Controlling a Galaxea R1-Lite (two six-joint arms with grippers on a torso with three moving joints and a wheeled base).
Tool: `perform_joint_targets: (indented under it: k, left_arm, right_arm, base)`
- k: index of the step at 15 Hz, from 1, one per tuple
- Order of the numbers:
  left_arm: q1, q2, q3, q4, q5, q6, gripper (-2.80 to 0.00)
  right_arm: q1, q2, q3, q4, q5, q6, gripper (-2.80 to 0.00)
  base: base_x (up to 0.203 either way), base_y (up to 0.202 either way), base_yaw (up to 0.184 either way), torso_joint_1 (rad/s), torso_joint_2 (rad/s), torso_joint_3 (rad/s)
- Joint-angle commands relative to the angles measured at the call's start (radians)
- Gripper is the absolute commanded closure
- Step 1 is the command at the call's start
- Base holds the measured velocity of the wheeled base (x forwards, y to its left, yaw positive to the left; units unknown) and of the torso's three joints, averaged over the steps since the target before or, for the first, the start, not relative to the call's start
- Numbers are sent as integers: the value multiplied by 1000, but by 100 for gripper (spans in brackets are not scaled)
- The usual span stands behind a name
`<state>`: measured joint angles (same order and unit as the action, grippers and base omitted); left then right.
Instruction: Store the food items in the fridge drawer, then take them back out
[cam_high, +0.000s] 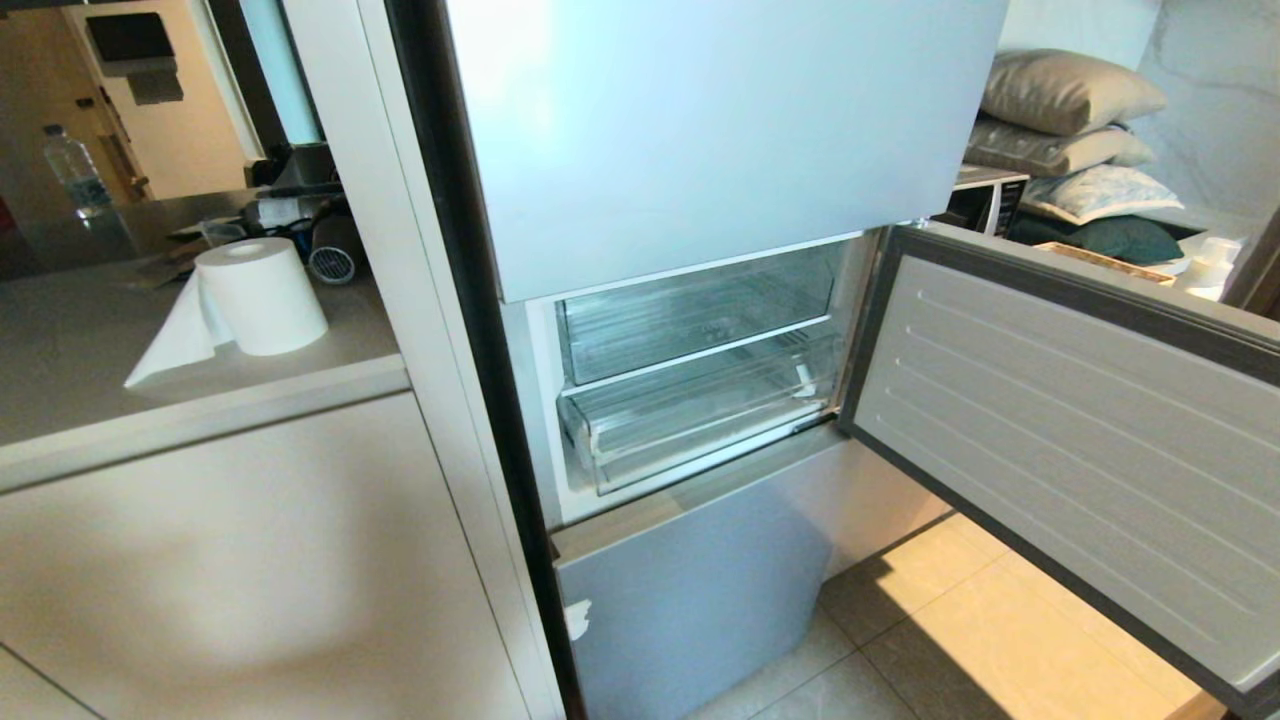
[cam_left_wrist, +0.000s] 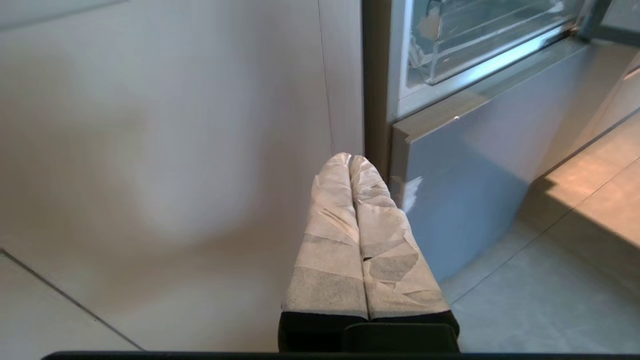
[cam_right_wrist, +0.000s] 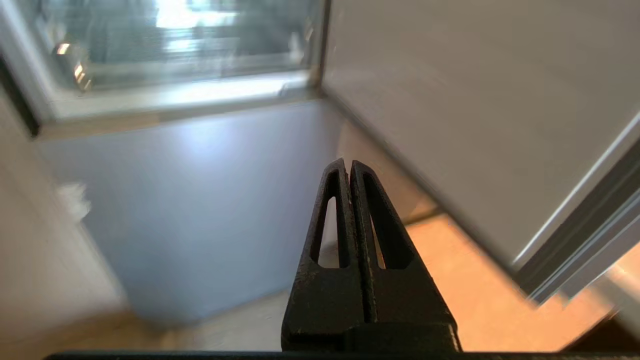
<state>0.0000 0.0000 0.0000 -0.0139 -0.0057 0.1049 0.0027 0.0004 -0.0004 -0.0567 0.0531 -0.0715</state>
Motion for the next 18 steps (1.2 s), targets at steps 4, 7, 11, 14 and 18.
perform_joint_targets:
  k: [4,7,11,14,18]
  left_arm:
    - [0,22,-113,-115,-118,60,0]
    - [0,157,-196,-11,-306,59,0]
    - [-8,512,-302,-2,-435,64,0]
    - [-89,854,-402,-32,-480,68,0]
    - [-300,1299,-457,-227,-360,68,0]
  right_arm:
    - [0,0,0,1,-11,12,0]
    - [0,0,-24,130,-52,52,0]
    - [0,0,-24,129,-52,52,0]
    - [0,0,-24,129,-53,61,0]
    - [0,0,-24,129,-54,59,0]
  base:
    - [0,0,0,0,0,0]
    - [0,0,0,0,0,0]
    - [0,0,0,0,0,0]
    - [0,0,0,0,0,0]
    - [0,0,0,0,0,0]
